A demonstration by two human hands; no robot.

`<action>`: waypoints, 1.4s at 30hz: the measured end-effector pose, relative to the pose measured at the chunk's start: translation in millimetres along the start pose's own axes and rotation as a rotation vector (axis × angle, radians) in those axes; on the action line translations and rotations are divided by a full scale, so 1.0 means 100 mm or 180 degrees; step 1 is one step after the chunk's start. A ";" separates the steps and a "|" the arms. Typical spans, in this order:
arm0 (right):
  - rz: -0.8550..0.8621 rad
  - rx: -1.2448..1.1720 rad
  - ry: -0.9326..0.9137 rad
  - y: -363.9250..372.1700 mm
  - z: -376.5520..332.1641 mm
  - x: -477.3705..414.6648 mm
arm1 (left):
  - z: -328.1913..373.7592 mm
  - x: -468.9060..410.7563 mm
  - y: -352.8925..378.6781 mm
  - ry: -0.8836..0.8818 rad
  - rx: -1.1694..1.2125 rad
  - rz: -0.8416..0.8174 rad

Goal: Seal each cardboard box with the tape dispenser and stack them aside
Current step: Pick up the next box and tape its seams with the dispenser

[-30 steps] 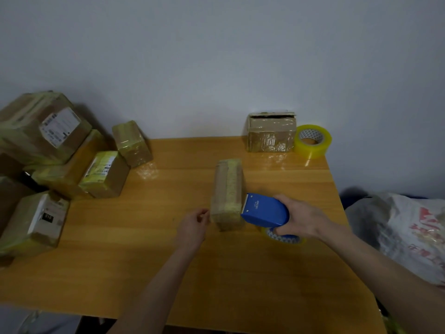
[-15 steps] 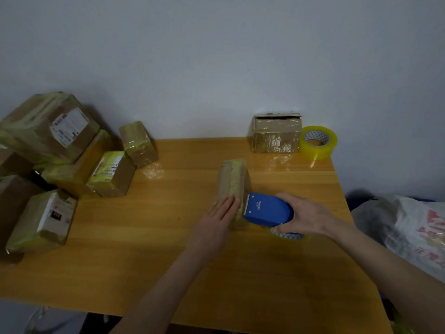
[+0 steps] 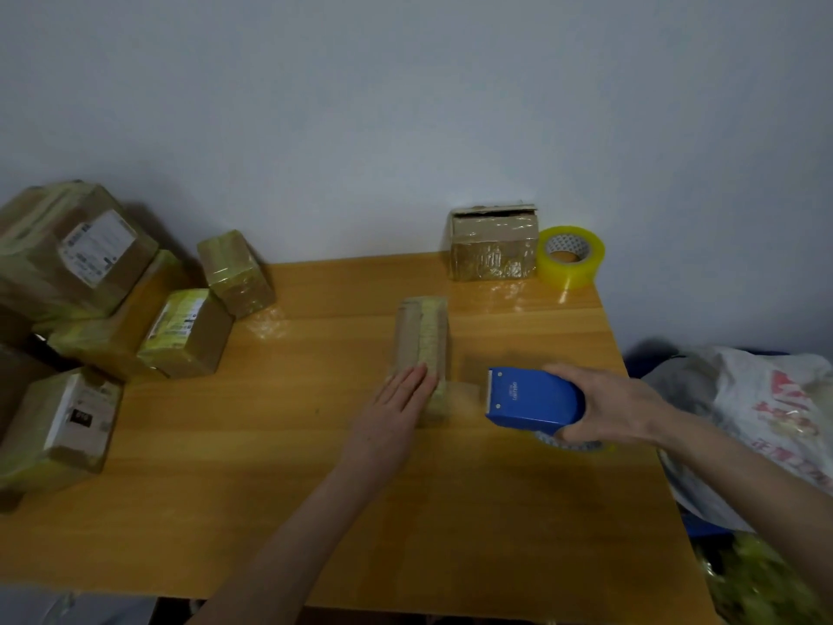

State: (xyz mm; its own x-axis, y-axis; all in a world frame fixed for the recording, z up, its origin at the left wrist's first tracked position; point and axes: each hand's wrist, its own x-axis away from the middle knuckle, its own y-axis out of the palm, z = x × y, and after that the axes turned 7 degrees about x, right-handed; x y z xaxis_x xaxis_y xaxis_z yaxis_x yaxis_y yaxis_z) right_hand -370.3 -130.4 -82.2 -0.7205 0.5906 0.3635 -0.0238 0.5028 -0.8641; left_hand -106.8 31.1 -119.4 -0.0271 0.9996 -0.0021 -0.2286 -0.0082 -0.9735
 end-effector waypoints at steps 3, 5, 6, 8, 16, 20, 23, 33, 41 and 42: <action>-0.0020 0.0459 0.0084 -0.03 -0.03 0.00 | 0.02 -0.01 -0.02 0.0005 0.0084 -0.0011; -0.0148 0.0729 0.0112 -0.03 -0.16 -0.09 | 0.03 -0.02 -0.03 0.0018 0.0129 -0.0024; -0.0215 0.0825 0.0107 -0.02 -0.24 -0.15 | 0.03 -0.01 -0.04 0.0017 0.0133 -0.0030; -0.0262 0.0981 0.0107 -0.01 -0.38 -0.26 | 0.03 -0.01 -0.05 0.0026 0.0150 0.0022; -0.0476 0.1229 0.0137 -0.15 -0.71 -0.58 | 0.03 0.01 -0.02 0.0060 0.0303 0.0102; -0.0666 0.1441 0.0242 -0.29 -0.84 -0.69 | 0.03 0.00 -0.04 0.0083 0.0308 0.0144; -0.0600 0.1835 0.0392 -0.26 -0.91 -0.72 | 0.05 0.04 0.00 0.0074 0.0253 0.0191; 0.0610 -0.3017 0.1822 -0.18 -0.31 -0.80 | 0.08 0.02 0.00 -0.0101 0.0564 0.0138; 0.0104 -0.4605 0.2307 0.28 -0.23 -1.02 | 0.08 0.03 -0.03 -0.0161 0.0304 -0.0069; 0.0079 -0.4513 0.2257 0.27 -0.25 -1.03 | 0.09 0.04 -0.03 -0.0168 0.0276 -0.0112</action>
State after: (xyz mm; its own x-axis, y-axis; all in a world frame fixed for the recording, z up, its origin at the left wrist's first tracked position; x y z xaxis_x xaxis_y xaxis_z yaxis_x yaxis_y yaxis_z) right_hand -279.6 -162.0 -134.3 -0.2449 0.5656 0.7875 0.9140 0.4057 -0.0071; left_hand -114.6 34.7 -114.3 -0.0683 0.9966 0.0459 -0.3135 0.0222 -0.9493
